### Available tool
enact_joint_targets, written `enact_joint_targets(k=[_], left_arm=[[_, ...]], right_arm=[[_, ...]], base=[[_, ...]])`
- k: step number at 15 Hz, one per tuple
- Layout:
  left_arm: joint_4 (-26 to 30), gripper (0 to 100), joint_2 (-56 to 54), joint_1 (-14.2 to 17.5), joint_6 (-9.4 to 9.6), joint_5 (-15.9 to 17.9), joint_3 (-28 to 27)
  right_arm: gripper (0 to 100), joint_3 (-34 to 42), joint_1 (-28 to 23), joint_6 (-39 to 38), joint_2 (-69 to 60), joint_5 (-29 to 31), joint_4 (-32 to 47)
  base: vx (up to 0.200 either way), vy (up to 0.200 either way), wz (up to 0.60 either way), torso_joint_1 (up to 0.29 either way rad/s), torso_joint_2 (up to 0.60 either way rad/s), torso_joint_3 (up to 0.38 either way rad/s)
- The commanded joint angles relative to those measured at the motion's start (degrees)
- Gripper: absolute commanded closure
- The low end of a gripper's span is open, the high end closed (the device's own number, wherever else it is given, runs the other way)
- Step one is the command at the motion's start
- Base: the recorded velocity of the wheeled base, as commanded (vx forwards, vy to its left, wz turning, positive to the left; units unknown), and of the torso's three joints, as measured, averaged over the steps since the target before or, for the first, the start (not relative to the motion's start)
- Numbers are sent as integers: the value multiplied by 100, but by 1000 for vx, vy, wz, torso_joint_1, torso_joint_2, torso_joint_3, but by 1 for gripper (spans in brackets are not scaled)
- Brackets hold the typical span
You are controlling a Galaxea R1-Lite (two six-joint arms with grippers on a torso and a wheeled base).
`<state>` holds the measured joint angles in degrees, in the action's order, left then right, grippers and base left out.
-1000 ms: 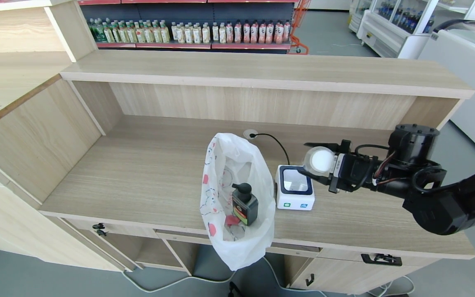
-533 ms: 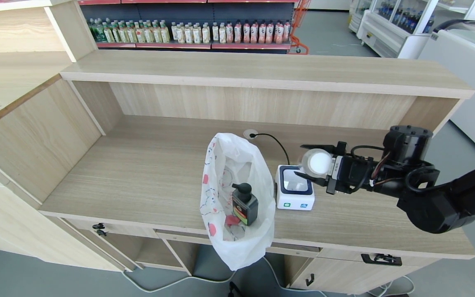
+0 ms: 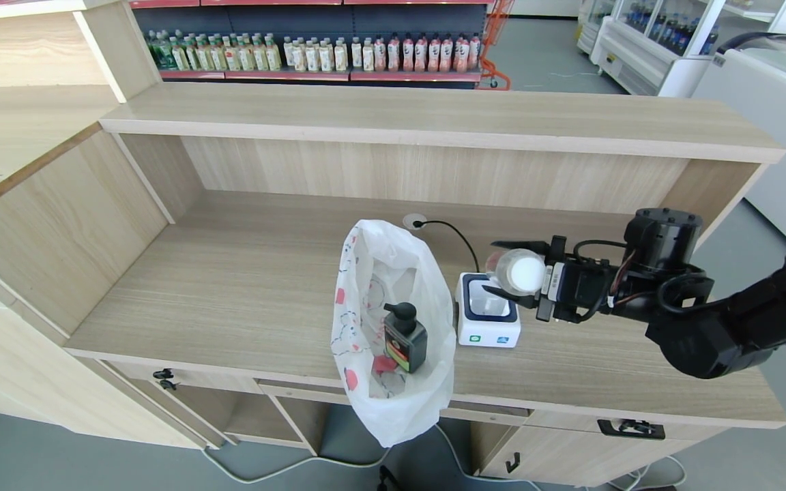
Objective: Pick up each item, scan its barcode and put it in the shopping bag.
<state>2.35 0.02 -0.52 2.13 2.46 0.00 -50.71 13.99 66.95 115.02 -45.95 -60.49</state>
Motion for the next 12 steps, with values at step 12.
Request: enact_joint_targets(k=[12], left_arm=[[2,0,-2,0,6,0,0]], right_arm=[[100,-193,-37,-7,196,-187,-218]], base=[[0,0,0,0,0,0]])
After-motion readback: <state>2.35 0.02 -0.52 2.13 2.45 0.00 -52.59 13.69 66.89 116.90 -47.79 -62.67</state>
